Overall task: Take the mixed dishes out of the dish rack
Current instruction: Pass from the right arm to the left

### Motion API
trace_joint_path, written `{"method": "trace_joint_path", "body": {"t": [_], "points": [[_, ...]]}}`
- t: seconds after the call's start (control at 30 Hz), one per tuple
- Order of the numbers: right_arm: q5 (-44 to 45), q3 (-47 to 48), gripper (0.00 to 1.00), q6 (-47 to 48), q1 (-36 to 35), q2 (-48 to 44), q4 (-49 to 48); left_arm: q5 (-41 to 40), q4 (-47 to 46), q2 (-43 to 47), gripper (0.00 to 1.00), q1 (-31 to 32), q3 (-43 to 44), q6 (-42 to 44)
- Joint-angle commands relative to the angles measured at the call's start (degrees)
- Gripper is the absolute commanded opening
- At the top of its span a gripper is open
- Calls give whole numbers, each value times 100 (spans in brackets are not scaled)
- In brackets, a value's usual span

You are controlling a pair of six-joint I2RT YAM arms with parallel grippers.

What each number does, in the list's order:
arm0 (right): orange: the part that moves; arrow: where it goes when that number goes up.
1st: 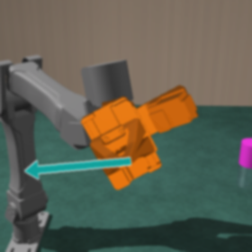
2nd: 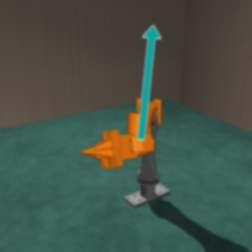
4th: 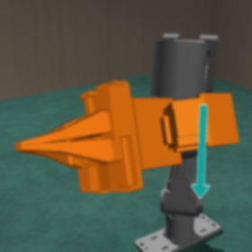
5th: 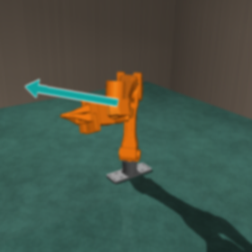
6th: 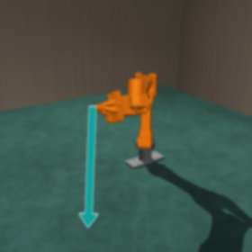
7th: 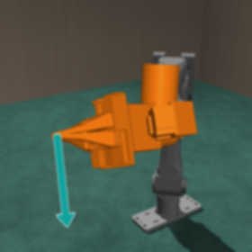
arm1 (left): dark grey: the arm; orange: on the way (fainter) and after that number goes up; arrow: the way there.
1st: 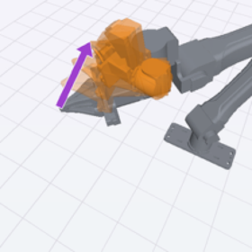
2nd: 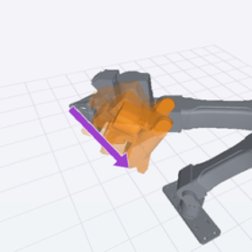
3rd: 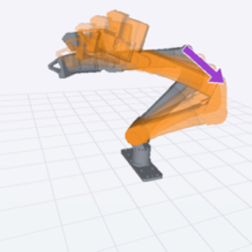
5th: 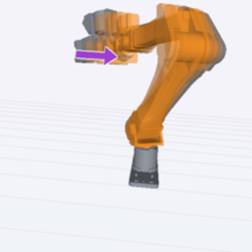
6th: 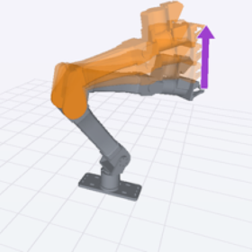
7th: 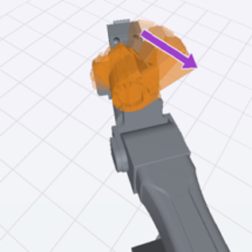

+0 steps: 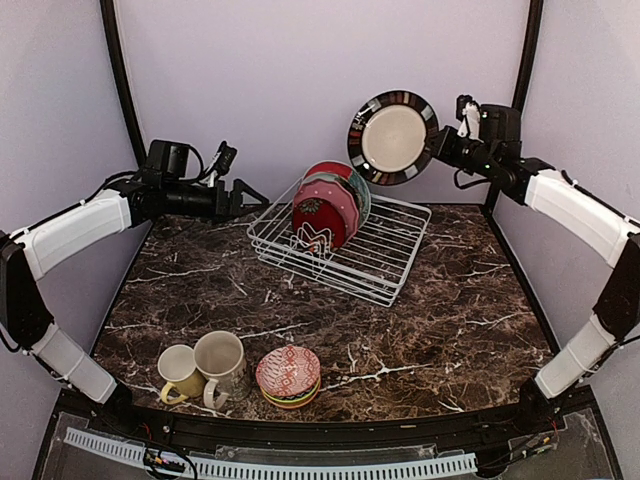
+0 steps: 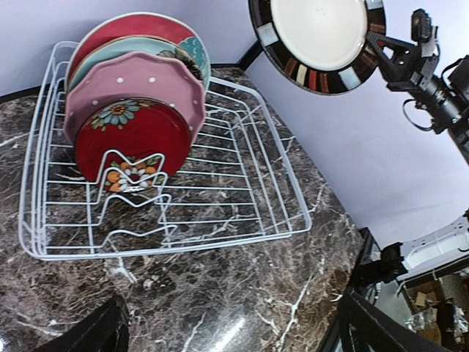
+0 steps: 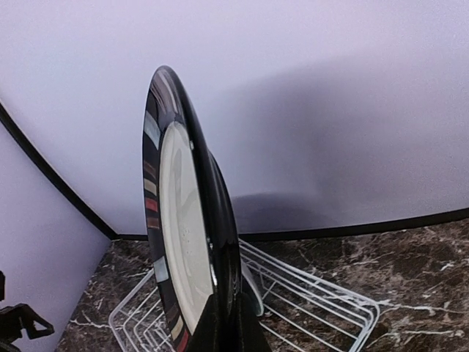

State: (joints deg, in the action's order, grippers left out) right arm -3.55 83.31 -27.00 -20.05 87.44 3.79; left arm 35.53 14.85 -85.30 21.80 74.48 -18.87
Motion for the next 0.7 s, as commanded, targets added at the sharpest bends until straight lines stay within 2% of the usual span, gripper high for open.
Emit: {"method": "trace_joint_path", "body": {"t": [0.0, 0.23, 0.4, 0.57, 0.67], "points": [[-1240, -358, 0, -1198, -152, -243, -1694, 1371, -1214, -97, 98, -147, -352, -1046], [-1779, -667, 0, -1895, -798, 221, -2518, 1959, -2468, -257, 98, -304, -751, -1987], [-2102, -578, 0, -2341, -1175, 658, -2997, 1902, -2503, -360, 94, -521, -849, -2271], [-2343, -386, 0, -2590, -1438, 1058, -3302, 1902, -2570, -462, 80, -776, -892, -2453], [-2448, -336, 0, -2742, -1519, 1227, -3470, 1912, -2649, -454, 68, -842, -935, -2527]]}}
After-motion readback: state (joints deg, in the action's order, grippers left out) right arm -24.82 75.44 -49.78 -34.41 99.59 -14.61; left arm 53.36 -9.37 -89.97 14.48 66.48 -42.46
